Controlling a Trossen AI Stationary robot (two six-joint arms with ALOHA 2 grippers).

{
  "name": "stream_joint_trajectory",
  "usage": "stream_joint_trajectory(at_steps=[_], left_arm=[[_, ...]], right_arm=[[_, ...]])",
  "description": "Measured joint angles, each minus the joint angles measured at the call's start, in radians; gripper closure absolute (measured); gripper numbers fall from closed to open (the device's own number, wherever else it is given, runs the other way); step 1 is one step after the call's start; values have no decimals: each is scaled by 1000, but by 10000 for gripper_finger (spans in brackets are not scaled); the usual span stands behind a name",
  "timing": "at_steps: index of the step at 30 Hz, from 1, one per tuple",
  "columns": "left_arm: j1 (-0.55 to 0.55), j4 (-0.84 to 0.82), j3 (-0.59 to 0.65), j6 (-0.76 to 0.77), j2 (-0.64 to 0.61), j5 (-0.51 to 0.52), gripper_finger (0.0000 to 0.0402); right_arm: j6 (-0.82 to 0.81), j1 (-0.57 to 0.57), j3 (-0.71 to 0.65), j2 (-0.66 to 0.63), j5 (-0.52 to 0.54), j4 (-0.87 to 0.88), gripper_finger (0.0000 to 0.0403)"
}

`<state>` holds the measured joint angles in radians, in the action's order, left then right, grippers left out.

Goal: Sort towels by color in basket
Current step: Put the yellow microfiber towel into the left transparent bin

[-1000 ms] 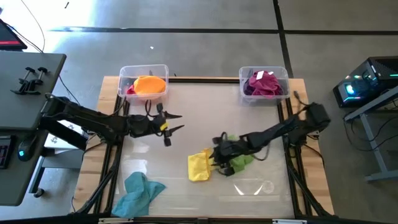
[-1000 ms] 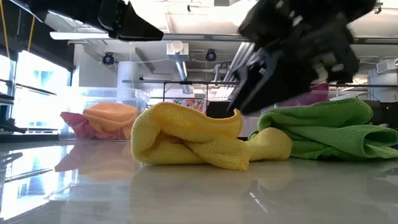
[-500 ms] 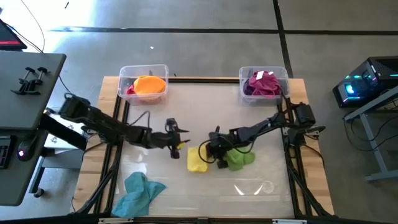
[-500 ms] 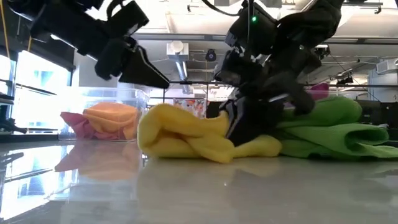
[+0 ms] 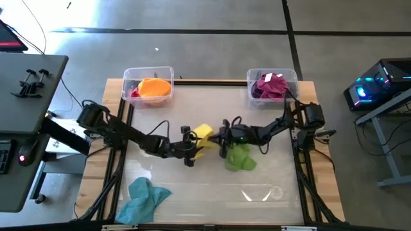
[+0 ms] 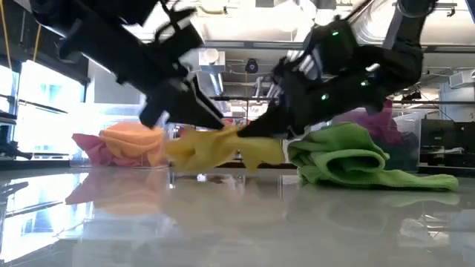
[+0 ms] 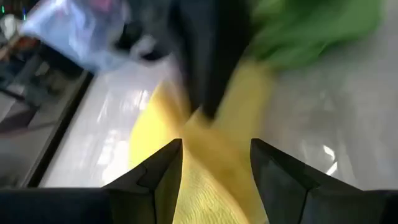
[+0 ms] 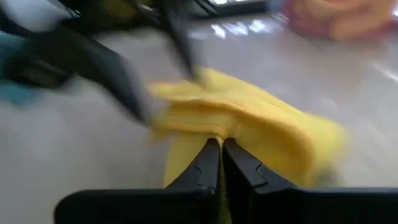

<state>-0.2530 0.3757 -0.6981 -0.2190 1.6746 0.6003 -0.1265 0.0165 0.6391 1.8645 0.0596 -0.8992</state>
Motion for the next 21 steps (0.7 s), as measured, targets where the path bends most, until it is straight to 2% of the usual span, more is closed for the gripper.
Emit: stream_joint_trajectory(at_steps=[4,8,11,15,19,21], left_arm=[[33,58,-4,5,47,-35,218],[50,123,-20,4,87,-54,216],[51,125,-48,-24,107,-70,229],[35,65,-71,-44,101,-51,292],[5,-96,-115,-7,41,-19,380],[-13,-221,-141,13,-7,36,389]], right_arm=[[-7,19,-34,0,-73,-142,398],[-8,36,-15,-1,-80,-128,399],[-8,43,-6,-7,-87,-110,398],[-163,32,-15,-28,-104,-96,373],[-241,-1,-22,-83,-237,-30,313],[-249,-10,-28,-120,-295,-12,283]])
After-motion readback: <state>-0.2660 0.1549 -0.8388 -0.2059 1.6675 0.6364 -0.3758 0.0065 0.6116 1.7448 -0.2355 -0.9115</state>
